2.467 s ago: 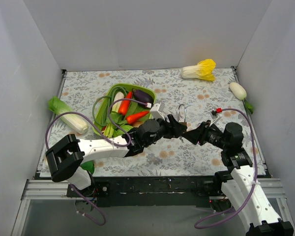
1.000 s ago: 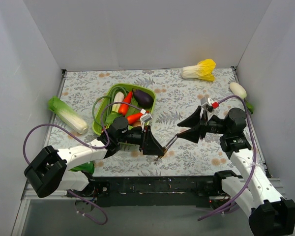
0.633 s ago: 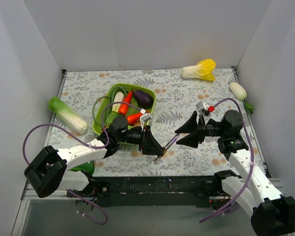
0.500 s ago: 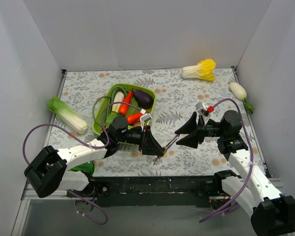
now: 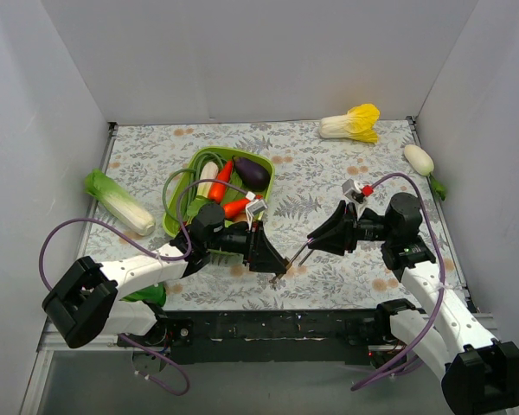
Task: Unlock with the key
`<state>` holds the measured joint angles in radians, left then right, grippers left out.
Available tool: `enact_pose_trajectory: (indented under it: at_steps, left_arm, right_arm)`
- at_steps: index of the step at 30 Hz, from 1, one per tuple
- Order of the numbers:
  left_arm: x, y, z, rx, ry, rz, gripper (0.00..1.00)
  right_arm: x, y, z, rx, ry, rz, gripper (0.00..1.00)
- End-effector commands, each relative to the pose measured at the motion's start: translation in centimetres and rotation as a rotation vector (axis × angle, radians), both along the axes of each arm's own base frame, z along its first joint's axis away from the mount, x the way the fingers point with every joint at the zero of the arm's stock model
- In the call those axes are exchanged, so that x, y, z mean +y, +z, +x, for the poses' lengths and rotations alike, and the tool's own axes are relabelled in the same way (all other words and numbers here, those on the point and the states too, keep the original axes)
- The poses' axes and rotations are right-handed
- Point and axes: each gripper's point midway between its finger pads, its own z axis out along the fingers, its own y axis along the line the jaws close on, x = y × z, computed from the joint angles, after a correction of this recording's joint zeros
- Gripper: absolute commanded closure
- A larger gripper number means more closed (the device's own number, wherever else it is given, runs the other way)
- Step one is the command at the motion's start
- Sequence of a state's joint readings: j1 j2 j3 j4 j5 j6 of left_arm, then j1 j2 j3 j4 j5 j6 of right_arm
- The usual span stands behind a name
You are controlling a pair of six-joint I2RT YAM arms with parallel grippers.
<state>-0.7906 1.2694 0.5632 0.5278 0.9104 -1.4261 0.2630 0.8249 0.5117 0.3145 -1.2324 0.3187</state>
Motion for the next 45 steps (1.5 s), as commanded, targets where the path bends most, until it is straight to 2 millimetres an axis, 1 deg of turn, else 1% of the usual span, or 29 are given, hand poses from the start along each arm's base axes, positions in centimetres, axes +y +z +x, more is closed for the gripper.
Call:
enact_pose_trajectory:
  at_steps: [1, 3, 4, 5, 8, 9, 14, 15, 16, 17, 18, 20, 22, 23, 25, 26, 28, 29, 31, 32, 33, 35, 36, 38, 39, 43, 45]
  left_arm:
    - [0.0, 2.0, 1.5, -0.099, 0.072, -0.051, 1.0]
    - [0.0, 1.2, 2.2, -0.113, 0.108, -0.013, 1.0]
    - [0.0, 1.0, 2.6, -0.118, 0.128, 0.001, 1.0]
    - [0.0, 0.5, 3.3, -0.146, 0.161, 0.018, 1.0]
    - [0.2, -0.7, 4.5, -0.16, 0.226, 0.079, 1.0]
    - [0.4, -1.4, 5.4, -0.175, 0.27, 0.108, 1.0]
    - [0.3, -2.6, 7.1, -0.187, 0.341, 0.169, 1.0]
    - [0.4, -3.5, 7.5, -0.181, 0.357, 0.201, 1.0]
    - [0.2, -3.5, 7.7, -0.186, 0.364, 0.208, 1.0]
    - [0.1, -3.7, 7.9, -0.188, 0.372, 0.221, 1.0]
    - [0.2, -4.5, 7.9, -0.181, 0.379, 0.252, 1.0]
    - [0.1, -5.0, 8.7, -0.199, 0.419, 0.292, 1.0]
    - [0.4, -6.2, 9.3, -0.205, 0.459, 0.354, 1.0]
    - [0.3, -6.2, 9.6, -0.216, 0.474, 0.368, 1.0]
    - [0.4, -7.3, 9.8, -0.219, 0.496, 0.424, 1.0]
    - [0.5, -7.3, 10.6, -0.24, 0.533, 0.444, 1.0]
    - [0.4, -8.1, 10.6, -0.247, 0.549, 0.496, 1.0]
    - [0.6, -8.7, 11.1, -0.25, 0.578, 0.527, 1.0]
    - [0.2, -8.6, 11.3, -0.249, 0.594, 0.54, 1.0]
    - [0.4, -9.1, 11.7, -0.247, 0.612, 0.562, 1.0]
    - [0.2, -9.0, 11.9, -0.24, 0.621, 0.564, 1.0]
    - [0.1, -9.3, 12.2, -0.234, 0.632, 0.58, 1.0]
    - [0.2, -9.7, 12.7, -0.233, 0.657, 0.606, 1.0]
    - [-0.1, -9.9, 12.9, -0.228, 0.658, 0.613, 1.0]
    - [0.2, -10.9, 12.8, -0.218, 0.653, 0.653, 1.0]
    - [-0.1, -11.2, 13.6, -0.204, 0.68, 0.684, 1.0]
    - [-0.1, -11.5, 13.9, -0.201, 0.691, 0.704, 1.0]
  right_arm:
    - [0.1, 0.5, 0.1, -0.006, -0.002, -0.009, 0.62]
    - [0.1, 0.0, 0.6, 0.016, -0.028, -0.026, 0.67]
    - [0.1, 0.1, 0.9, 0.019, -0.037, -0.03, 0.68]
    - [0.1, -0.2, 1.2, 0.041, -0.058, -0.043, 0.75]
    - [0.2, -1.0, 2.3, 0.078, -0.095, -0.071, 0.86]
    - [0.2, -1.8, 2.6, 0.116, -0.104, -0.089, 0.87]
    - [0.2, -4.0, 4.7, 0.212, -0.177, -0.151, 0.88]
    - [0.2, -4.6, 5.1, 0.233, -0.185, -0.161, 0.88]
    - [0.2, -4.9, 5.3, 0.245, -0.192, -0.167, 0.89]
    - [0.1, -5.4, 5.9, 0.253, -0.225, -0.182, 0.89]
    - [0.1, -6.0, 6.3, 0.274, -0.243, -0.197, 0.89]
    - [-0.1, -6.9, 7.1, 0.301, -0.282, -0.224, 0.89]
    - [-0.1, -8.0, 7.5, 0.338, -0.297, -0.249, 0.89]
    - [-0.2, -8.4, 7.8, 0.356, -0.315, -0.259, 0.89]
    - [-0.3, -9.4, 8.2, 0.388, -0.337, -0.276, 0.89]
    - [-0.3, -9.7, 8.5, 0.398, -0.353, -0.28, 0.89]
    - [-0.5, -10.5, 9.0, 0.424, -0.382, -0.298, 0.88]
    - [-0.7, -11.0, 9.5, 0.43, -0.416, -0.312, 0.88]
    - [-1.1, -11.8, 10.2, 0.445, -0.461, -0.335, 0.88]
    - [-1.2, -11.9, 10.5, 0.447, -0.477, -0.34, 0.88]
    - [-1.3, -12.2, 10.7, 0.455, -0.492, -0.345, 0.88]
    - [-1.6, -12.7, 11.4, 0.457, -0.533, -0.36, 0.85]
    - [-1.7, -13.2, 11.7, 0.466, -0.546, -0.369, 0.83]
    - [-2.0, -13.6, 12.3, 0.468, -0.581, -0.387, 0.78]
    - [-2.1, -14.0, 12.5, 0.478, -0.593, -0.397, 0.76]
    - [-3.1, -15.0, 13.5, 0.499, -0.673, -0.447, 0.61]
    - [-3.5, -15.0, 13.7, 0.495, -0.701, -0.456, 0.57]
